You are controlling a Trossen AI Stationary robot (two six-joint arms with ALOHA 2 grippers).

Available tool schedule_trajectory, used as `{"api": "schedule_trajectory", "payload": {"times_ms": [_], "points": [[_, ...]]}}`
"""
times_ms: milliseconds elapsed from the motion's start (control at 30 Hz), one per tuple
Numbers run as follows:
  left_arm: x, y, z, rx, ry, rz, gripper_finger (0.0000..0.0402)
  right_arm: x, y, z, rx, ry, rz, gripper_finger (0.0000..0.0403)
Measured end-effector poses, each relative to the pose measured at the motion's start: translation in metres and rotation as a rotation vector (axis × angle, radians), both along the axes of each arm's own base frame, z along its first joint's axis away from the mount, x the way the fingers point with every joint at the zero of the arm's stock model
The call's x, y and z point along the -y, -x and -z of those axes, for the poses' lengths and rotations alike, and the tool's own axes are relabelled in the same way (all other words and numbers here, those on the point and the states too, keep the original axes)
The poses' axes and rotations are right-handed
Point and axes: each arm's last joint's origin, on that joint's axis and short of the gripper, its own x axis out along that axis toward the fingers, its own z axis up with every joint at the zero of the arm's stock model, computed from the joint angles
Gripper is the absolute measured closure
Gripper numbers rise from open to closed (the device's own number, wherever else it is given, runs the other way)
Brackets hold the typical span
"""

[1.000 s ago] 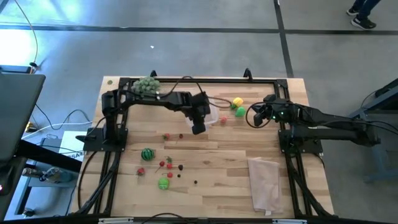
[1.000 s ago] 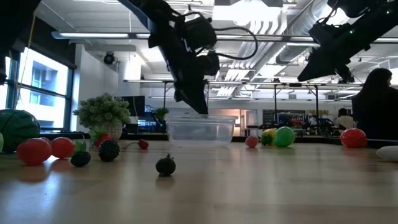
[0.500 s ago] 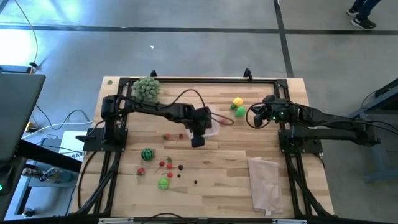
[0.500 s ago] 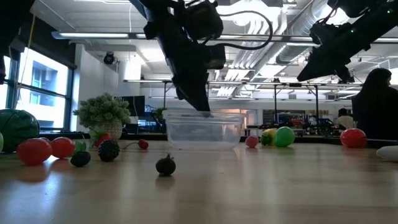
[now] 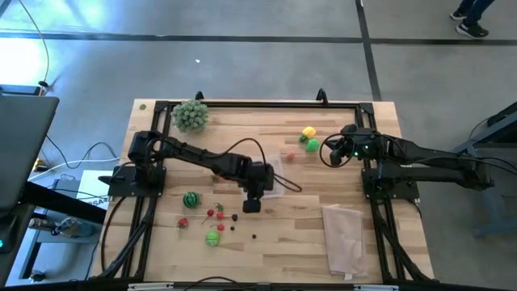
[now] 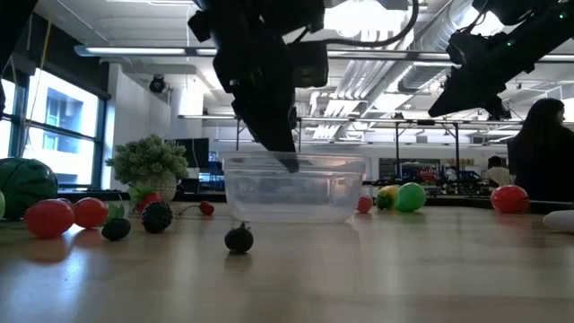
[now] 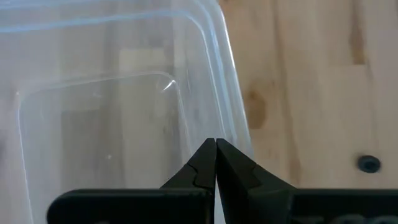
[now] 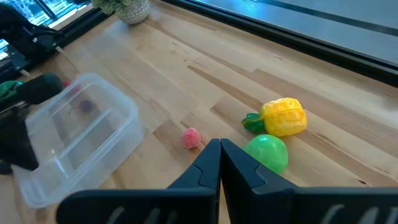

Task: Pick and placing Produce into tupperware
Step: Move the transparent bin to the center of the table, then put the red tomato into the transparent bin

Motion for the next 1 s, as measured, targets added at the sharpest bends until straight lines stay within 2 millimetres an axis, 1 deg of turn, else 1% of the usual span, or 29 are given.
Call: {"api": "schedule_trajectory", "payload": {"times_ms": [100, 300, 433, 500, 567, 633, 700, 767, 833, 900, 967, 1000], "points": [[0.004, -0.001, 0.0, 0.011, -0.044, -0.009, 0.0401, 0.0, 0.0, 0.0, 0.001, -0.002, -0.004, 0.0403], [-0.001, -0.003, -0.007, 0.045, -0.128, -0.071, 0.0401, 0.0, 0.0, 0.0, 0.003, -0.007, -0.004, 0.0403], [-0.001, -0.005, -0.019, 0.08, -0.151, -0.073, 0.0401, 0.0, 0.0, 0.0, 0.004, -0.008, -0.007, 0.0403], [-0.001, -0.002, -0.029, 0.072, -0.156, -0.073, 0.0401, 0.0, 0.0, 0.0, 0.005, -0.008, -0.006, 0.0403], [-0.002, -0.004, -0.041, 0.103, -0.175, -0.068, 0.0401, 0.0, 0.0, 0.0, 0.005, -0.008, -0.007, 0.0403], [-0.003, 0.003, -0.055, 0.086, -0.207, -0.077, 0.0401, 0.0, 0.0, 0.0, 0.007, -0.008, -0.006, 0.0403], [-0.004, 0.007, -0.071, 0.119, -0.246, -0.101, 0.0401, -0.001, 0.0, 0.0, 0.008, -0.011, -0.011, 0.0403], [-0.005, 0.02, -0.086, 0.108, -0.287, -0.124, 0.0401, 0.0, 0.0, -0.001, 0.016, -0.012, -0.012, 0.0403], [-0.006, 0.031, -0.104, 0.136, -0.321, -0.155, 0.0401, -0.001, 0.0, -0.001, 0.016, -0.016, -0.019, 0.0403], [-0.007, 0.048, -0.122, 0.134, -0.343, -0.188, 0.0401, -0.001, 0.0, -0.002, 0.026, -0.017, -0.023, 0.0403], [-0.007, 0.063, -0.142, 0.181, -0.35, -0.21, 0.0401, -0.001, 0.0, -0.002, 0.026, -0.019, -0.027, 0.0403], [-0.007, 0.072, -0.148, 0.177, -0.351, -0.211, 0.0401, -0.001, 0.0, -0.002, 0.025, -0.021, -0.028, 0.0403]]}}
